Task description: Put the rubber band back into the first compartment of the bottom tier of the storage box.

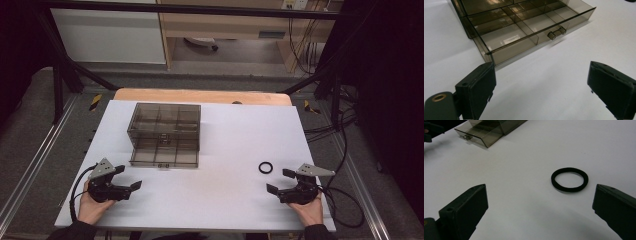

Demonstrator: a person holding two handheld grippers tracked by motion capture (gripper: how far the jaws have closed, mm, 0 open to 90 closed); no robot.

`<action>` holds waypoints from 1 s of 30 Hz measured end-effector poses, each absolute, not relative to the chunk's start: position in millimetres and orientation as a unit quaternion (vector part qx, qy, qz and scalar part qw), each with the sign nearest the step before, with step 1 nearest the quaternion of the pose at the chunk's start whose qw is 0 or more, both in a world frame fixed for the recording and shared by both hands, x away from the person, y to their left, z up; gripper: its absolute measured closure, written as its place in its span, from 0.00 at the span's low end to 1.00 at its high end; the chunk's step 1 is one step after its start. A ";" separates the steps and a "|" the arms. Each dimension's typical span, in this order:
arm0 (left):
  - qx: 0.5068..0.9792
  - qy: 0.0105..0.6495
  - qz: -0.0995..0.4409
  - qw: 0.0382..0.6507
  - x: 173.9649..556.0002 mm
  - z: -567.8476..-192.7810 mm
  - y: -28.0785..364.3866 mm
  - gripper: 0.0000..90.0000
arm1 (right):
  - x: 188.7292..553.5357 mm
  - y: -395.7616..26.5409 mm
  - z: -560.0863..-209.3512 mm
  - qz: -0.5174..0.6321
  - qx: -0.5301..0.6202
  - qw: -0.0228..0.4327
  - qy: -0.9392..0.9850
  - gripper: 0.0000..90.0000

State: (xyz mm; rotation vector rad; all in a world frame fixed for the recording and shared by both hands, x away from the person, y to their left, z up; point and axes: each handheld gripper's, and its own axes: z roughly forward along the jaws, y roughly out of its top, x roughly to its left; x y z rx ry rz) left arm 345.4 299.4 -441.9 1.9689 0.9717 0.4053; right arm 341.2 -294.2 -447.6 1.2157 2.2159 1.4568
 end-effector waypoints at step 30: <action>0.786 0.400 0.165 0.441 346.4 -442.7 301.8 0.09 | 348.1 -286.8 -442.5 0.466 0.431 0.126 0.762 0.01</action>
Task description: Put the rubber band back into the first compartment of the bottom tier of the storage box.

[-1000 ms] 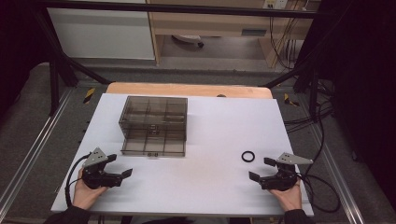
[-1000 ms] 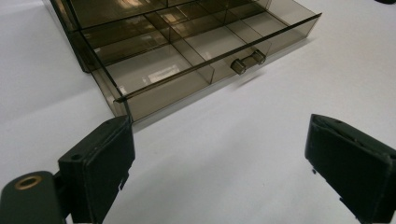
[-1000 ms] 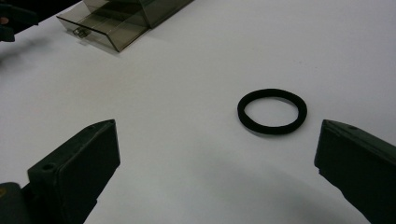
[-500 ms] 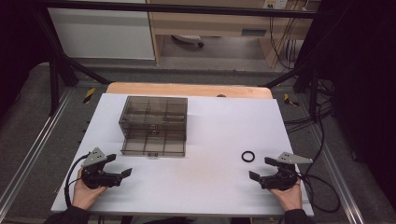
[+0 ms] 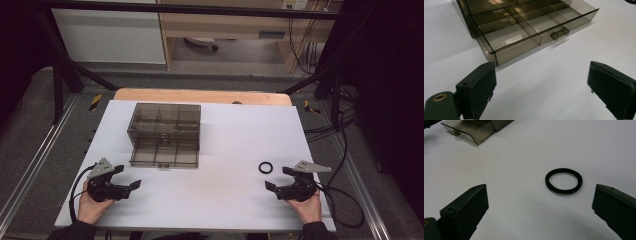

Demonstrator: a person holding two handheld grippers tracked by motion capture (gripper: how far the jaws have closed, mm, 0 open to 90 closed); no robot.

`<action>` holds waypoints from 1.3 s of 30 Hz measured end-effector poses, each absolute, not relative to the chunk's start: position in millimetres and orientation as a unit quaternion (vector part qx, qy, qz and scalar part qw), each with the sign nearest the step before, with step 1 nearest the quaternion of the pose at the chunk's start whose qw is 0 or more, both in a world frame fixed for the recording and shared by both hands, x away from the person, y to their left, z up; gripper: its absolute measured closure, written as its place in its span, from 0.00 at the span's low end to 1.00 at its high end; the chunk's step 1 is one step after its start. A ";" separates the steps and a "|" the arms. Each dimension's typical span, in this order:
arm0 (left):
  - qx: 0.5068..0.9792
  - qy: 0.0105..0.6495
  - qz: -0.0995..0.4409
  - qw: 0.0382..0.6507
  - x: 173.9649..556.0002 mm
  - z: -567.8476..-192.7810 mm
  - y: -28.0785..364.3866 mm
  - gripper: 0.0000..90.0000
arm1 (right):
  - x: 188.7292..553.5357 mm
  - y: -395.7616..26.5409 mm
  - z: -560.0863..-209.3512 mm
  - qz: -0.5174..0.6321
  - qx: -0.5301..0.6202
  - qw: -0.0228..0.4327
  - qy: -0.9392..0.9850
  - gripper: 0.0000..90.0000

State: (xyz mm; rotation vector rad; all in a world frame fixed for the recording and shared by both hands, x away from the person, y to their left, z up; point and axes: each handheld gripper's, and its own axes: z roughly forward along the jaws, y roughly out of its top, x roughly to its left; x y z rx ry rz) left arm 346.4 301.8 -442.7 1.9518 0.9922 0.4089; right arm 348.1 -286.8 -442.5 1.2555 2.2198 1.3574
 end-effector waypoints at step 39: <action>0.787 0.402 0.168 0.436 346.3 -443.0 303.1 0.10 | 391.8 -283.6 -436.4 0.407 0.476 0.177 0.759 0.13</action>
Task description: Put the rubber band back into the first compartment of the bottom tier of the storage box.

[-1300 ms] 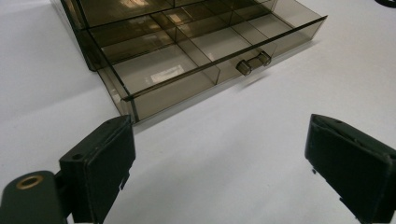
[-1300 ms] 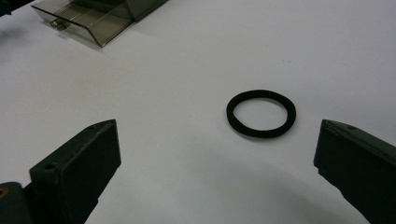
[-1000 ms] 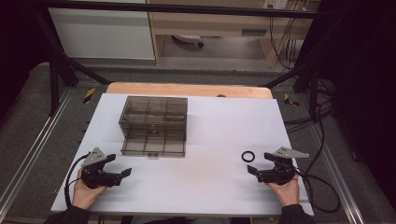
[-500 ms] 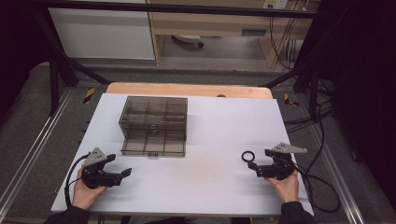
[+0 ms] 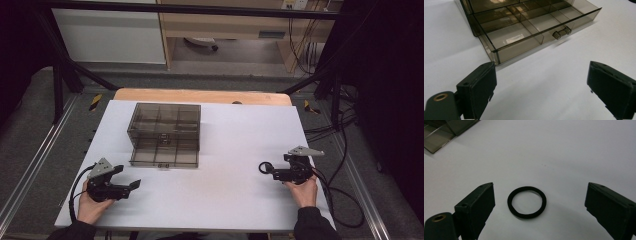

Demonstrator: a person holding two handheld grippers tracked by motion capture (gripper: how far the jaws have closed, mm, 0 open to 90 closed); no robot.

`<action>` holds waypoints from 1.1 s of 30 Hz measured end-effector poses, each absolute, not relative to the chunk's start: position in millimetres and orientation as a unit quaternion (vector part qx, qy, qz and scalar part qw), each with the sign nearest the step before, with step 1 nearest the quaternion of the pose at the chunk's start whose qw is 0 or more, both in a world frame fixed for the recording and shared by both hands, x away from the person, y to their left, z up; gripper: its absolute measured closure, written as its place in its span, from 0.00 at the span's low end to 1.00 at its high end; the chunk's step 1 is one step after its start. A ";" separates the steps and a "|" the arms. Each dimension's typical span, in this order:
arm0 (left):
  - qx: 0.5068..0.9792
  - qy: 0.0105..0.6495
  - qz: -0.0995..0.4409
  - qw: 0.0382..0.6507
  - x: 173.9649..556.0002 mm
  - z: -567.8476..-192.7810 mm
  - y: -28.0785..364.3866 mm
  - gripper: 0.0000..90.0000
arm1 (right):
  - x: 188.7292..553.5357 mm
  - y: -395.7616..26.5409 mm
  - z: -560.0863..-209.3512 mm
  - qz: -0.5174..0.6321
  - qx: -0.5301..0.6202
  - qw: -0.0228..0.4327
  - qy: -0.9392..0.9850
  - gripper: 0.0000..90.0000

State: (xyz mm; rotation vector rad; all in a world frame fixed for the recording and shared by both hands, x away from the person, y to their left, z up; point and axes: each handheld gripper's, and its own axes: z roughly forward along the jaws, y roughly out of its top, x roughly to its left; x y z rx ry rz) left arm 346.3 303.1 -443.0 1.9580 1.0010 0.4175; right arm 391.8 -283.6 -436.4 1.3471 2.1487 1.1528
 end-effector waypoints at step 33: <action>0.787 0.405 0.163 0.436 347.3 -444.5 303.0 0.11 | 401.4 -282.2 -451.4 0.373 0.482 0.173 0.774 0.76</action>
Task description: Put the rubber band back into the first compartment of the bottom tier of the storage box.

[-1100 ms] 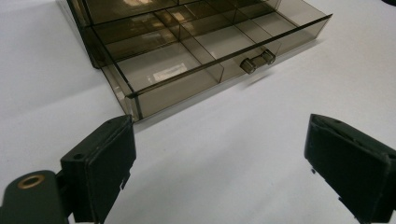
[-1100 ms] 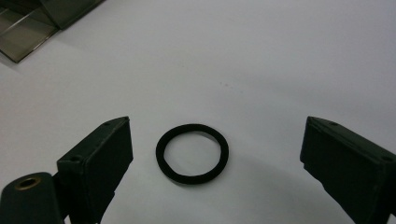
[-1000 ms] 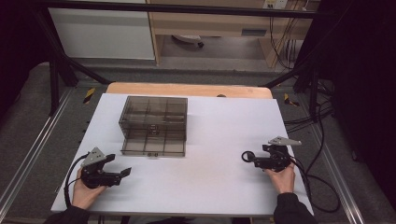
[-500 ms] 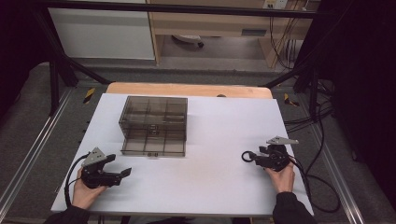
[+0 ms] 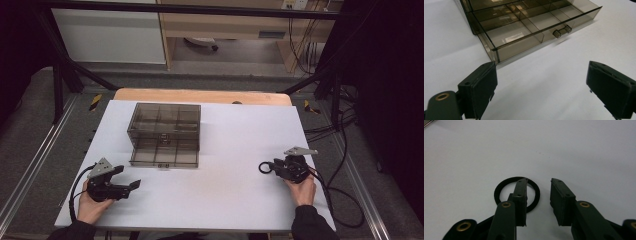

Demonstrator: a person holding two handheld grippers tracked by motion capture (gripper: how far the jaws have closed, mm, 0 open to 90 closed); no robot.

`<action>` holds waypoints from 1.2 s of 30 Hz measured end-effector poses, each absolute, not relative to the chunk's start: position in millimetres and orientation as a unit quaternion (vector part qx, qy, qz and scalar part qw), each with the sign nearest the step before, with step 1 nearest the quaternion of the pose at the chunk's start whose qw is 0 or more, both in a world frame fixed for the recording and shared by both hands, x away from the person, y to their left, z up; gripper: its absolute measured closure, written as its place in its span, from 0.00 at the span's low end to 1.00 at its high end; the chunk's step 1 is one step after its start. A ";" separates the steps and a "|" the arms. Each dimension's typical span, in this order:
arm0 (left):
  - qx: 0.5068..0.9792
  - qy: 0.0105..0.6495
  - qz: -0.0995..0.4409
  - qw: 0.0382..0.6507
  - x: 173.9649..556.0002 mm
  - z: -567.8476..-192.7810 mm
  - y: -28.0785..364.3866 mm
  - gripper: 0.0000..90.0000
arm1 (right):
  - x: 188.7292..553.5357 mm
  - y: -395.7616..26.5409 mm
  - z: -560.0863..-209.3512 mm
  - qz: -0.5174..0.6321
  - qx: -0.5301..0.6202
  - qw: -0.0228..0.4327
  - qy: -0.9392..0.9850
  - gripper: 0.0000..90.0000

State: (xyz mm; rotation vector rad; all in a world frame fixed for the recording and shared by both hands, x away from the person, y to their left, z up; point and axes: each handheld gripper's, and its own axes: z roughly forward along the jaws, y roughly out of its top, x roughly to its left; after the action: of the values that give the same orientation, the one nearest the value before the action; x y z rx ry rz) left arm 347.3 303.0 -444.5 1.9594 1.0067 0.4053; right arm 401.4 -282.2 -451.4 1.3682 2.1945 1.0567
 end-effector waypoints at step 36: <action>0.789 0.406 0.165 0.432 347.4 -445.0 302.8 0.11 | 399.7 -274.8 -452.4 0.347 0.489 0.179 0.780 0.96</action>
State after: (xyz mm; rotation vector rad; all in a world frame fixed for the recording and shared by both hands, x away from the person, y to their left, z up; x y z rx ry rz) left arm 347.4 302.8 -445.0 1.9660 1.0113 0.4101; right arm 399.7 -274.8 -452.4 1.3831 2.2043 0.9822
